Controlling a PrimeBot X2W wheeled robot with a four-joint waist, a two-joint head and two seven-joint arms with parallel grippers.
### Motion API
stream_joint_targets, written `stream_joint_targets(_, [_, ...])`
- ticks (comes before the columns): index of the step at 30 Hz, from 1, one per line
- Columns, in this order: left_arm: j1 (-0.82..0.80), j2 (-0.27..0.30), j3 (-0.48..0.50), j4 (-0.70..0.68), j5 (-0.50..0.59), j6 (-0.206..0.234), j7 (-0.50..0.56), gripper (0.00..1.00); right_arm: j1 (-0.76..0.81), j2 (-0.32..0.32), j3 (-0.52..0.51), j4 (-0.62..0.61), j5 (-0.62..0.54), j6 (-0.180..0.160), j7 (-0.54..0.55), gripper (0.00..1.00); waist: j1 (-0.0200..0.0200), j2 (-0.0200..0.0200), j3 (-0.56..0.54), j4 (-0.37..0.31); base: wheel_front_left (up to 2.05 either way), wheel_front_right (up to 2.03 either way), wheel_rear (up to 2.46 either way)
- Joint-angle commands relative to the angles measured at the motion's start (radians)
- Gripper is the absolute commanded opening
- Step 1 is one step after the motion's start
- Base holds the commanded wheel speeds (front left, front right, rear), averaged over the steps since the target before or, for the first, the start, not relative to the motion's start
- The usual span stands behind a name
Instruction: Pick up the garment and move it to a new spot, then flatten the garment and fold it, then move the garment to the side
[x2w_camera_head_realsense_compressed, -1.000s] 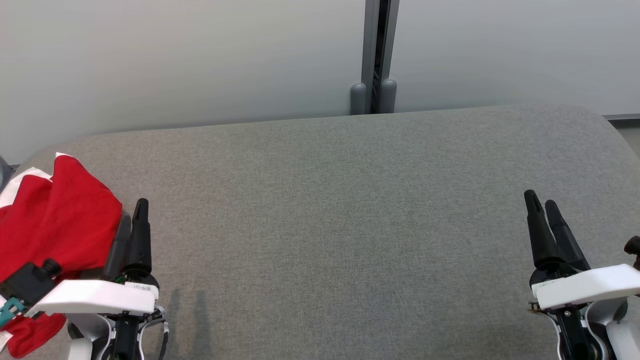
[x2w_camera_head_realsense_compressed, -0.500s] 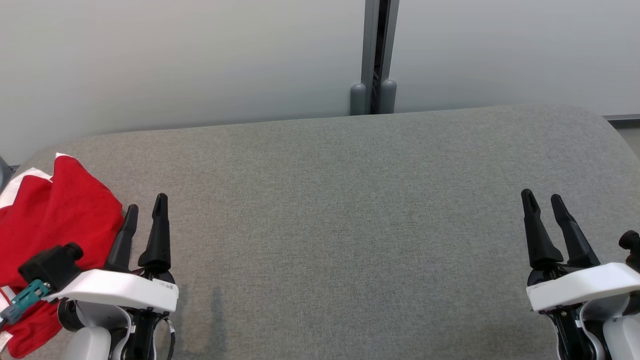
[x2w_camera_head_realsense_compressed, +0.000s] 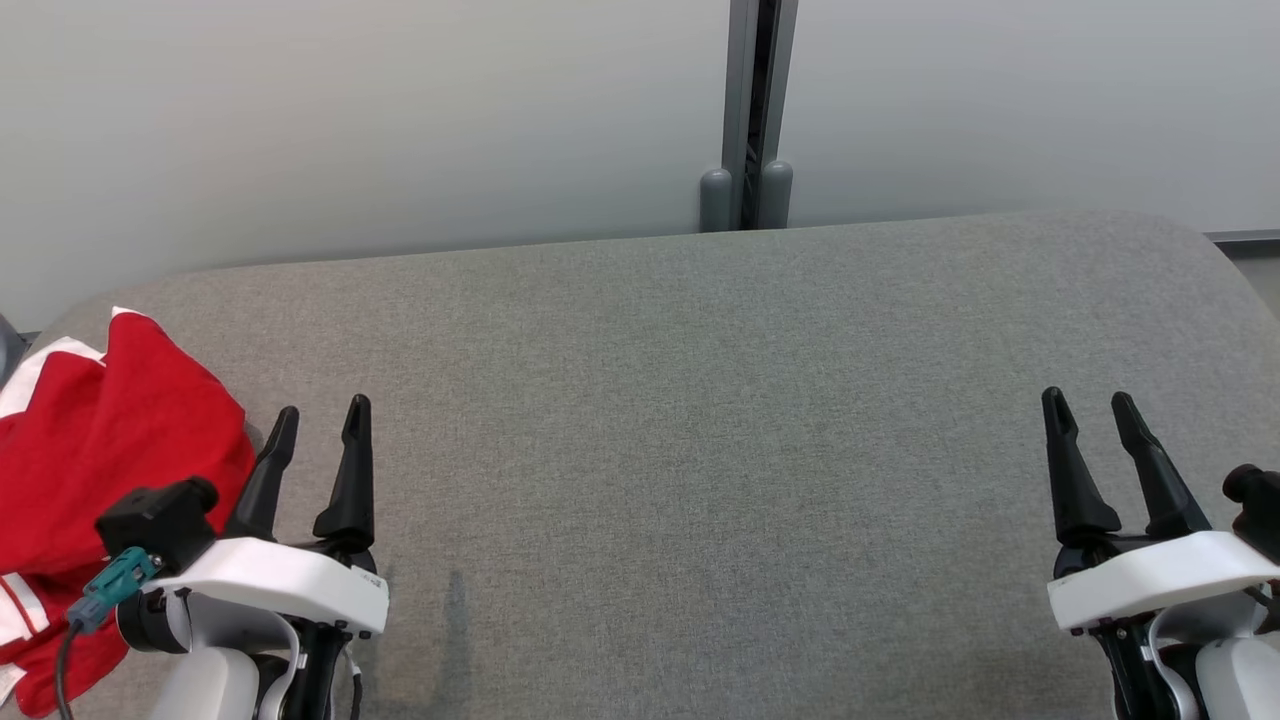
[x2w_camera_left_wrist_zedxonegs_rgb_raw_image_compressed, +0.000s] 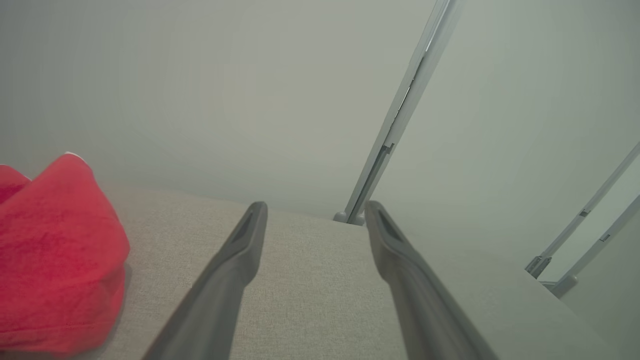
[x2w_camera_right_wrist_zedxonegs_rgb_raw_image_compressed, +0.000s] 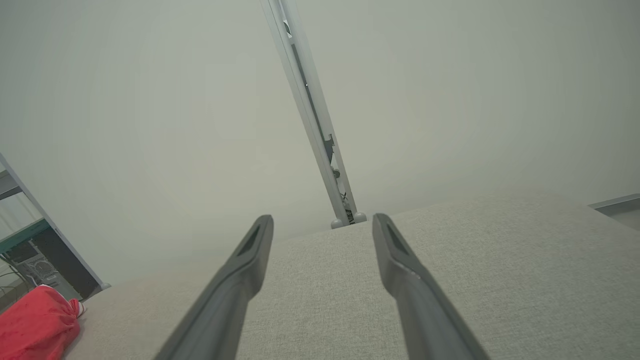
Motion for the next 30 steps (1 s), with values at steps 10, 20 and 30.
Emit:
stream_joint_targets(10, [-0.031,0.022,-0.041,0.018,0.099,0.019,-0.028,1.0,-0.019,0.007,-0.031,0.021,-0.112,0.0,-0.011,1.0,0.0,-0.0001,-0.002,0.001,0.0,0.0,0.0])
stream_joint_targets(20, [-0.04,0.034,-0.074,0.049,0.172,0.037,-0.047,1.0,-0.021,0.016,-0.048,0.045,-0.21,0.0,-0.016,1.0,0.0,-0.0001,-0.002,0.003,0.0,0.0,0.0])
stream_joint_targets(30, [-0.041,0.026,-0.082,0.071,0.187,0.042,-0.035,1.0,-0.021,0.022,-0.054,0.053,-0.287,0.0,-0.023,1.0,0.0,-0.0001,-0.001,0.007,0.0,0.0,0.0])
